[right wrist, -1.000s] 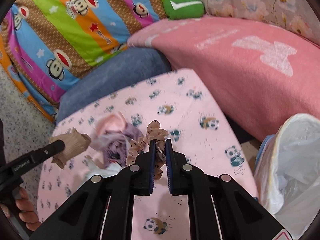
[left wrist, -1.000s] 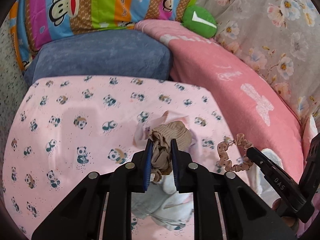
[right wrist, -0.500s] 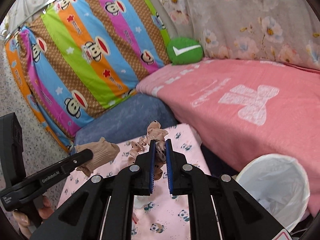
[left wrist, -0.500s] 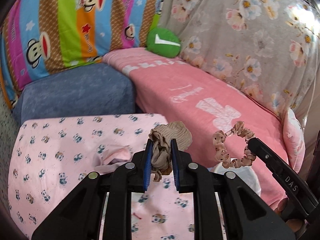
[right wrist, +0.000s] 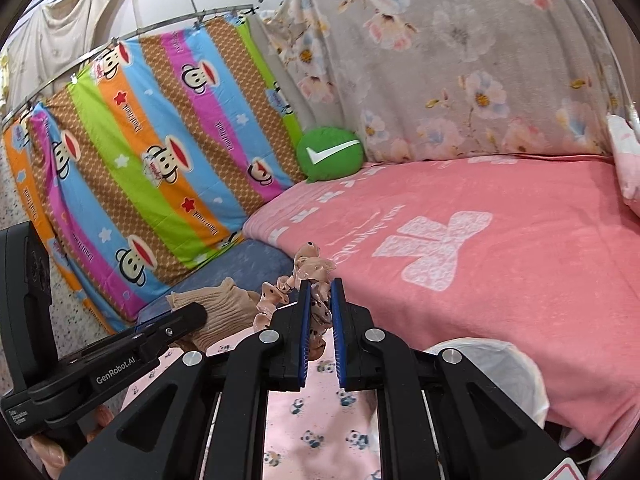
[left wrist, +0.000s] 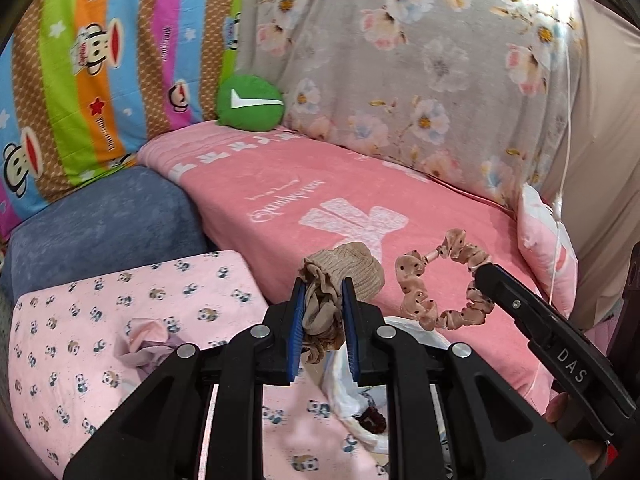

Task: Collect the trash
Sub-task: 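Carry both items over the white bin and open both tools to drop them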

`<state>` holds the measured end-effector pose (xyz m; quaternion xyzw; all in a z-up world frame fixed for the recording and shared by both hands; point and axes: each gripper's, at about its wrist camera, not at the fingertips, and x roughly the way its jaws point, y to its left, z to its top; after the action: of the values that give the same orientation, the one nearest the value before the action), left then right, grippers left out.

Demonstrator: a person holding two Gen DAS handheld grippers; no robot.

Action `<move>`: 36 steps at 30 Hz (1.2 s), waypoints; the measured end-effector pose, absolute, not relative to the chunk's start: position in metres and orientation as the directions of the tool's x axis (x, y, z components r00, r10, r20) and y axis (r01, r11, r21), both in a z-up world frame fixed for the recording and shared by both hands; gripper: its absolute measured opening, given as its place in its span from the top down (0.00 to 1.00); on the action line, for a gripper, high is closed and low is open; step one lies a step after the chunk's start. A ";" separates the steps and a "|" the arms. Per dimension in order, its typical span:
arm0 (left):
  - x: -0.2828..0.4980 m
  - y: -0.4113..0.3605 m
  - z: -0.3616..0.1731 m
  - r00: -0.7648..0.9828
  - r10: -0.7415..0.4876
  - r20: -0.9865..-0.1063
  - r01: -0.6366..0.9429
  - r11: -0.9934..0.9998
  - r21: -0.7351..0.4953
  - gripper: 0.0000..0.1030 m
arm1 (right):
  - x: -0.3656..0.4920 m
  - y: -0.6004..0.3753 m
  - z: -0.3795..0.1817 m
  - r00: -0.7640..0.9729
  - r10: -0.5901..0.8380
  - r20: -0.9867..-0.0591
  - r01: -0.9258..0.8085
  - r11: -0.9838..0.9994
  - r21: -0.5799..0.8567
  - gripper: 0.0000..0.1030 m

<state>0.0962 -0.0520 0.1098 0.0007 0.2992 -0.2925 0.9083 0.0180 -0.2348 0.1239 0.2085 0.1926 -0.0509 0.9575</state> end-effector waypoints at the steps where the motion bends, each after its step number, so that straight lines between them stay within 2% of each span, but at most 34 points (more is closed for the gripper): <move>1: 0.094 -0.057 0.110 0.646 -0.535 -0.545 0.540 0.824 -0.169 0.83 | 0.016 -0.239 0.124 0.920 -0.022 -0.390 0.183 0.906 0.380 0.89; 14: 0.073 -0.114 0.100 0.585 -0.569 -0.578 0.618 0.774 -0.136 0.83 | -0.020 -0.297 0.102 0.904 -0.096 -0.417 0.282 0.867 0.411 0.89; 36: 0.071 -0.152 0.073 0.520 -0.556 -0.648 0.646 0.752 -0.127 0.83 | -0.032 -0.323 0.071 0.867 -0.126 -0.481 0.348 0.845 0.406 0.89</move>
<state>0.0712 -0.1519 0.0726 0.0650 0.3471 -0.3459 0.8693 -0.0316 -0.3227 0.0706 0.2478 0.2241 -0.1269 0.9340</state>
